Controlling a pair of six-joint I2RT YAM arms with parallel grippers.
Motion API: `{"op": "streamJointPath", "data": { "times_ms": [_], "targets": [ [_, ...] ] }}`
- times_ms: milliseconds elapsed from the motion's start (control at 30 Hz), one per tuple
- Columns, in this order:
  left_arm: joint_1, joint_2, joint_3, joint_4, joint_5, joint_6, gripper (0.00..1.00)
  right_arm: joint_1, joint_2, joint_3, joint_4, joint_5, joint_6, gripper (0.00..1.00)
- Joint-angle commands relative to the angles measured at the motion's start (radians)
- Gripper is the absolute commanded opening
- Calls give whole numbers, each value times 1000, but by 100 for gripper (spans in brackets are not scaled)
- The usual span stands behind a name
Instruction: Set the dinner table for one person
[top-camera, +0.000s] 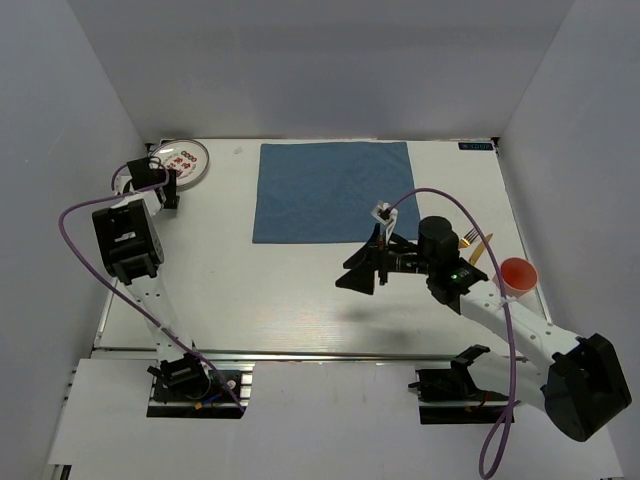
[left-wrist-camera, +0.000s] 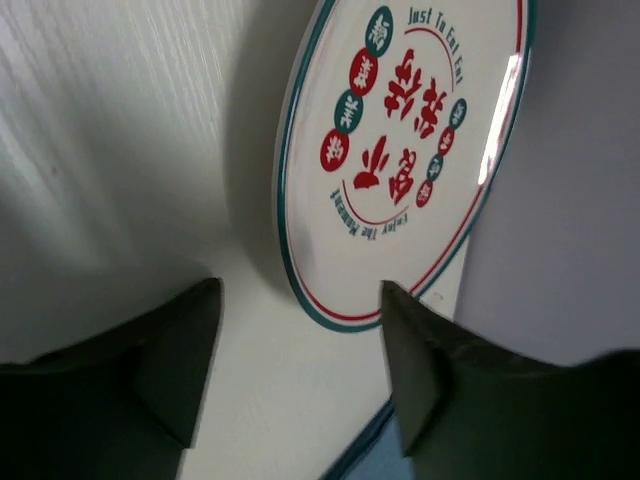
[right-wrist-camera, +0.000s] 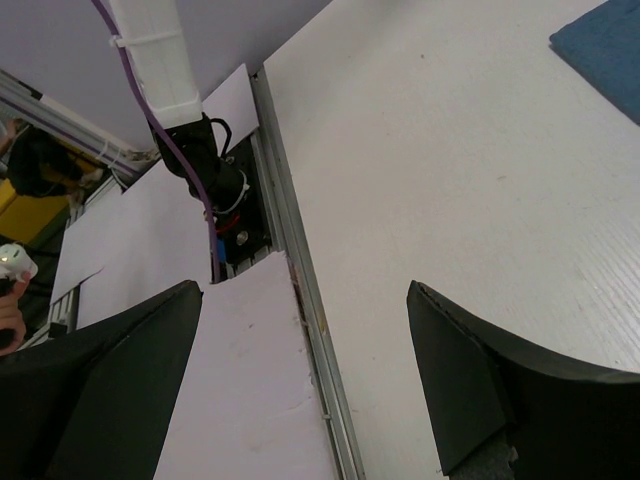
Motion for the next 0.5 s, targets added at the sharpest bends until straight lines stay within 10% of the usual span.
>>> {"op": "streamJointPath", "data": {
  "times_ms": [0,333,467],
  "targets": [
    [-5,42,23,-8,-45,10,69,0,-53,38,-33,64,-38,89],
    [5,107,93,-63,-38,-44,7,-3,-65,93,-125,133,-81,89],
    [5,52,34,-23,-24,-64,0,-3,-91,94,-157,151,-81,88]
  ]
}}
